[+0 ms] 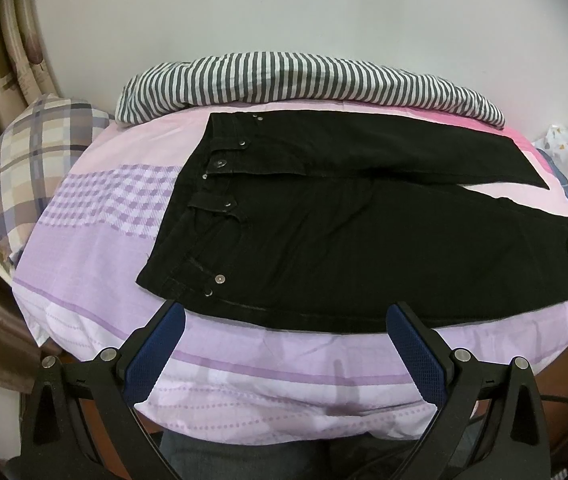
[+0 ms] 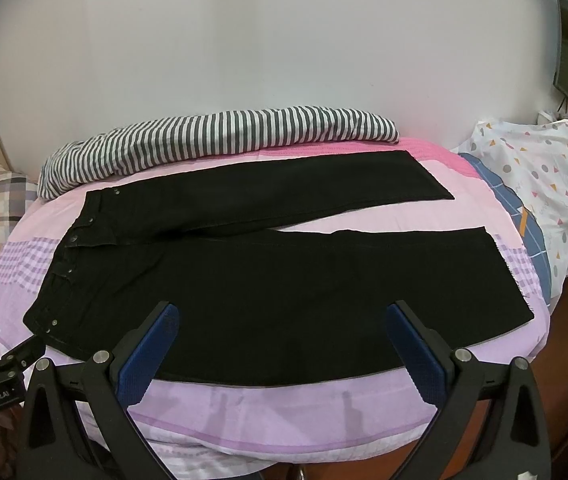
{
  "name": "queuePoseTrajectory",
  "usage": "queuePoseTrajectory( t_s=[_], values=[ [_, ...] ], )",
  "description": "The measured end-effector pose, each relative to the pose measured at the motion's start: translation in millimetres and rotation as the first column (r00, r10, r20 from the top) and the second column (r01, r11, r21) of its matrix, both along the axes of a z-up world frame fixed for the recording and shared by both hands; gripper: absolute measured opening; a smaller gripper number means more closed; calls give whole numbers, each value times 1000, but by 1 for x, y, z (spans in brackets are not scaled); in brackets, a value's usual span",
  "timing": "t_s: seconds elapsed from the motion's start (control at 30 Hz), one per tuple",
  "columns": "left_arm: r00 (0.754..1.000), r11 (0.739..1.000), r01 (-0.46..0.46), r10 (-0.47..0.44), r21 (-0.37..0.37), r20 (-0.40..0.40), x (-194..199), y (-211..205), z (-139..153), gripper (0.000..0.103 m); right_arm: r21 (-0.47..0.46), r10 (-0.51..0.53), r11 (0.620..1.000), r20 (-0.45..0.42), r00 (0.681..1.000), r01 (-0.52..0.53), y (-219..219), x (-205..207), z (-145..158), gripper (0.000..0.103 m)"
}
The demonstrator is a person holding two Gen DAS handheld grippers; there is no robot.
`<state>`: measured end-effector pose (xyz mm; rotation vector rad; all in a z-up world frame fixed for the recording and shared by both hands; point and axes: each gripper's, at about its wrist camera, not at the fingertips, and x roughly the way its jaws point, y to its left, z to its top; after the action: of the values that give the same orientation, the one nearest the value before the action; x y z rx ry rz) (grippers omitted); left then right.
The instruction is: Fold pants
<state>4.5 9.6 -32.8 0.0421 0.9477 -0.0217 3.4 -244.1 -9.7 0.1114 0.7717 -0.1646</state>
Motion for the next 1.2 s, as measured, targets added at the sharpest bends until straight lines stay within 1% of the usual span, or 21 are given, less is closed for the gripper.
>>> queuePoseTrajectory(
  t_s=[0.43, 0.9, 1.2],
  values=[
    [1000, 1000, 1, -1, 3, 22, -3, -1, 4, 100, -21, 0, 1000, 26, 1000, 0, 4, -5, 1, 102],
    [999, 1000, 10, -11, 2, 36, -4, -4, 8, 100, -16, -17, 1000, 38, 999, 17, 1, -8, 1, 102],
    [998, 1000, 13, -12, -18, 56, -4, -2, 10, 100, -9, -43, 999, 42, 998, 43, -6, -10, -1, 102]
  ],
)
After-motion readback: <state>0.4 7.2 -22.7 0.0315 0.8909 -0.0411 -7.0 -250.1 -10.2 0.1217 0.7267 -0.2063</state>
